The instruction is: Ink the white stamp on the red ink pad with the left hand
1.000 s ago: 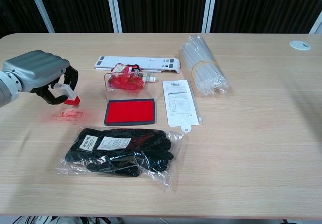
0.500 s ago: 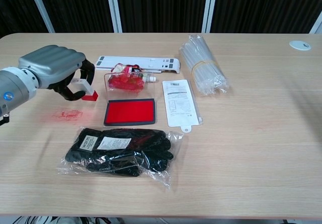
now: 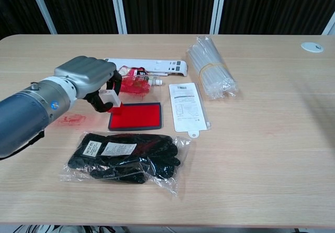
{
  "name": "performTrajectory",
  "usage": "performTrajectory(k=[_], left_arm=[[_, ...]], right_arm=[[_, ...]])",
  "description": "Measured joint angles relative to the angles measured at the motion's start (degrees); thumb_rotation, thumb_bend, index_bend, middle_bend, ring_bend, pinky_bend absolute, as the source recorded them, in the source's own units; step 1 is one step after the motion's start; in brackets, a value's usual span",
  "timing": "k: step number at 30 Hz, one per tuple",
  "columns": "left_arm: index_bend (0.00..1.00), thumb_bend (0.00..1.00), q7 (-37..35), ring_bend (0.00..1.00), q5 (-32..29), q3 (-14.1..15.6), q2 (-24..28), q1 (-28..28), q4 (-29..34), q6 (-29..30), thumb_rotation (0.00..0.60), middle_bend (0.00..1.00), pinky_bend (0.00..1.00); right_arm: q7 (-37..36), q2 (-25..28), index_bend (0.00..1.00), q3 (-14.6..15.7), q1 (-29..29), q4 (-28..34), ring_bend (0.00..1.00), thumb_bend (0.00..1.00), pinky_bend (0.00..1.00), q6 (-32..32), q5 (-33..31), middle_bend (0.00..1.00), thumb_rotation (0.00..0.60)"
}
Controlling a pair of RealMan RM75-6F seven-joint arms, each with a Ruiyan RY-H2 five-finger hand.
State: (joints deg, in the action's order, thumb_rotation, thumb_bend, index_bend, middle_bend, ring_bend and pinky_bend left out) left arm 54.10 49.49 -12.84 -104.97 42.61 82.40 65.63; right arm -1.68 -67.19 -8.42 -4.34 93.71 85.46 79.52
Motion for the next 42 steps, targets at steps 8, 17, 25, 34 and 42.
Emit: performTrajectory(k=[8, 17, 25, 34, 42], left_arm=[[0.79, 0.51, 3.5, 0.62, -3.9, -1.3, -2.9, 2.9, -1.7, 0.5, 0.600, 0.77, 0.68], [0.79, 0.51, 7.3, 0.62, -7.4, -2.1, -4.8, 5.4, -2.8, 1.2, 0.600, 0.78, 0.68], [0.79, 0.52, 8.6, 0.62, -9.5, -2.4, -5.9, 6.9, -3.9, 1.3, 0.600, 0.78, 0.68], [0.79, 0.53, 9.2, 0.62, -10.6, -1.8, -6.5, 7.9, -5.0, 1.4, 0.600, 0.78, 0.68], [0.79, 0.53, 9.1, 0.62, -11.0, -1.3, -6.9, 8.5, -6.5, 1.2, 0.600, 0.78, 0.68]], right_arm=[[-0.4, 0.1, 0.00, -0.1, 0.0, 0.0, 0.00, 0.10, 0.17, -0.2, -0.2, 0.00, 0.600], [-0.7, 0.1, 0.00, -0.1, 0.0, 0.0, 0.00, 0.10, 0.17, -0.4, -0.4, 0.00, 0.600], [-0.7, 0.2, 0.00, -0.1, 0.0, 0.1, 0.00, 0.10, 0.17, -0.5, -0.5, 0.00, 0.600], [-0.7, 0.1, 0.00, -0.1, -0.1, 0.2, 0.00, 0.10, 0.17, -0.5, -0.5, 0.00, 0.600], [-0.7, 0.1, 0.00, -0.1, -0.1, 0.1, 0.00, 0.10, 0.17, -0.5, -0.5, 0.00, 0.600]])
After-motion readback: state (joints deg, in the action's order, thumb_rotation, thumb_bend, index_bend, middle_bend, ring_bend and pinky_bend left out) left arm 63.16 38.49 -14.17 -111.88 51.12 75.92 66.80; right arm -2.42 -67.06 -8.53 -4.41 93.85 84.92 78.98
